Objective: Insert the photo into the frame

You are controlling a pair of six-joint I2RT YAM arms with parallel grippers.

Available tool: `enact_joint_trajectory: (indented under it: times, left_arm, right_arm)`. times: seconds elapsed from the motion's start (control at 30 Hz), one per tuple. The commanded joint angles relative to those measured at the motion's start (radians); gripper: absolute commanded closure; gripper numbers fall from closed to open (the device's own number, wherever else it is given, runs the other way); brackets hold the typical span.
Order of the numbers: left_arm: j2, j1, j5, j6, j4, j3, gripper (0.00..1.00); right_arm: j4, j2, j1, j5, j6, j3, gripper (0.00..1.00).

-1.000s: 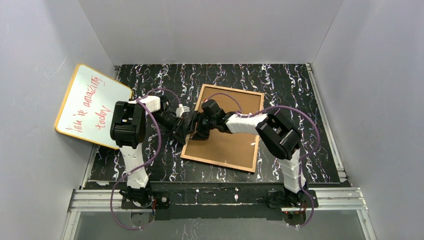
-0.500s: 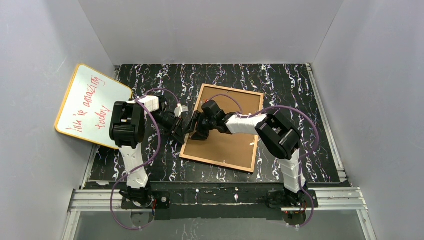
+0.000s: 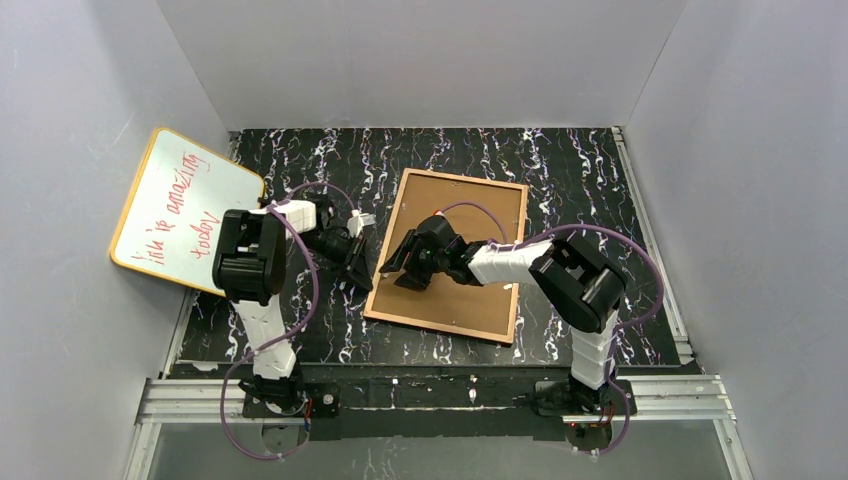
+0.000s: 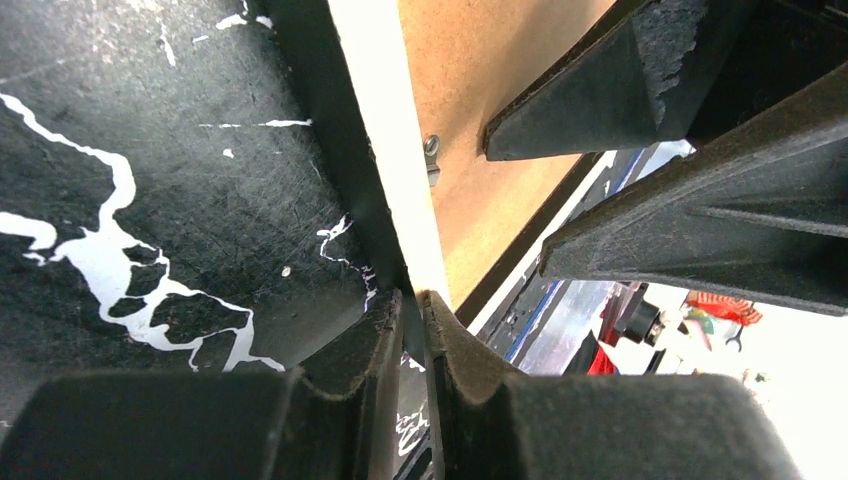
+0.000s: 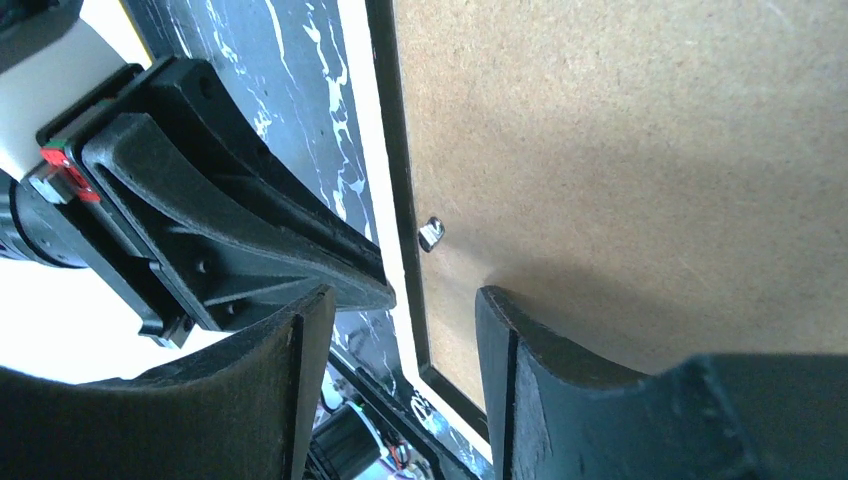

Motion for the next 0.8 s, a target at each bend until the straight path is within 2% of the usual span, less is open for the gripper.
enact_joint_trajectory:
  times: [0.0,0.37,0.77]
  left_arm:
    - [-0.044,-0.019,-0.065,-0.063,0.141,-0.075,0.88]
    - [-0.055,-0.064,-0.050,-0.107,0.222,-0.117,0.88]
    - [-0.057,-0.078,-0.060,-0.097,0.230,-0.124,0.88]
  right_arm:
    - [0.014,0.003,0.012,0.047,0.040,0.010,0.38]
    - [-0.032,0.025,0.040,0.069,0.079,0.045,0.42]
    - [-0.091,-0.021,0.040,0.174,0.055,0.032,0.44]
